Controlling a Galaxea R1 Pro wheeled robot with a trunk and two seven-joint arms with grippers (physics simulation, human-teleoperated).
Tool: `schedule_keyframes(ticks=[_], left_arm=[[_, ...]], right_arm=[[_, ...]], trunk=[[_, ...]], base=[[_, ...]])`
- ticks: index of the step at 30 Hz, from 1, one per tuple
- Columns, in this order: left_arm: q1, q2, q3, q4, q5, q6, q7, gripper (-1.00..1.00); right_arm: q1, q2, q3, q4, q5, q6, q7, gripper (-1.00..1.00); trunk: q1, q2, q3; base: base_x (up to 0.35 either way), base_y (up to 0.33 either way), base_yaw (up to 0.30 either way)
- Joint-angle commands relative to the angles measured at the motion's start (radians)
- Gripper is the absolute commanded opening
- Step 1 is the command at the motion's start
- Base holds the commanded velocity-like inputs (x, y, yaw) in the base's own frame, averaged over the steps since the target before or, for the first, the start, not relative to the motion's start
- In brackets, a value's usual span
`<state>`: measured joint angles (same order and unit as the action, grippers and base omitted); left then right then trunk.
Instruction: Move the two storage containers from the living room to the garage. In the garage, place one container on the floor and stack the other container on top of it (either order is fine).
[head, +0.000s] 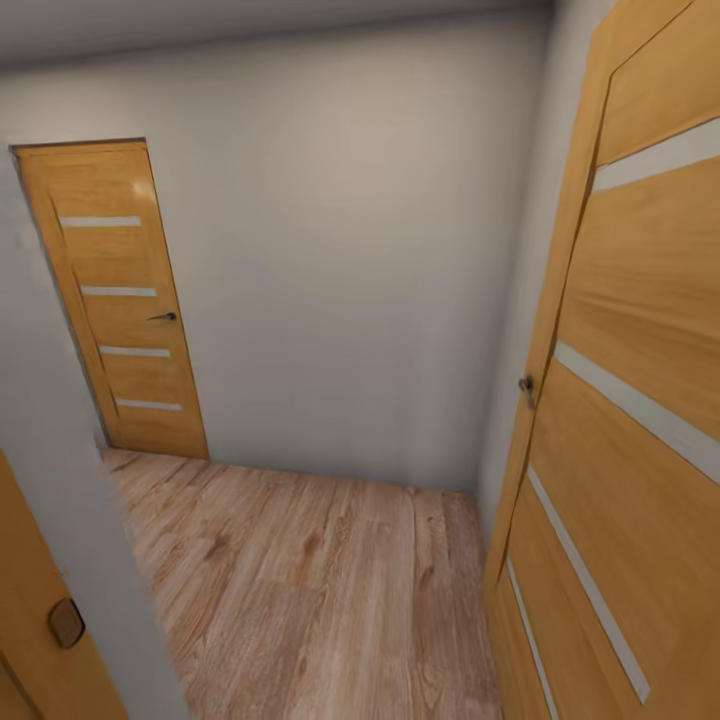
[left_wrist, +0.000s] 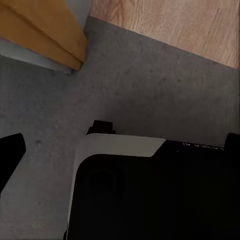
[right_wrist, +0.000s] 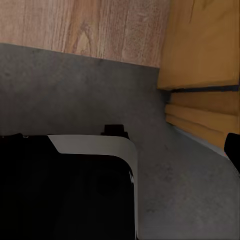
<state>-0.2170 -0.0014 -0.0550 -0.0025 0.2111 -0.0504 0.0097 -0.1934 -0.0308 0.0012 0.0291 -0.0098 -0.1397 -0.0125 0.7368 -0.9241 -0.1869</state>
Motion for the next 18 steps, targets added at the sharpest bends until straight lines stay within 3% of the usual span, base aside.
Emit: schedule_keyframes(ticks=[1, 18], left_arm=[[-0.001, 0.000, -0.006, 0.001, 0.008, -0.003, 0.001, 1.00], [-0.001, 0.000, -0.006, 0.001, 0.008, -0.003, 0.001, 1.00]], right_arm=[[-0.001, 0.000, 0.000, 0.003, -0.001, -0.006, -0.001, 1.00], [-0.001, -0.001, -0.002, 0.003, -0.002, -0.006, -0.001, 1.00]], trunk=[[0.001, -0.001, -0.001], [0.001, -0.001, -0.001]], base=[[0.322, 0.000, 0.000], [0.313, 0.000, 0.000]])
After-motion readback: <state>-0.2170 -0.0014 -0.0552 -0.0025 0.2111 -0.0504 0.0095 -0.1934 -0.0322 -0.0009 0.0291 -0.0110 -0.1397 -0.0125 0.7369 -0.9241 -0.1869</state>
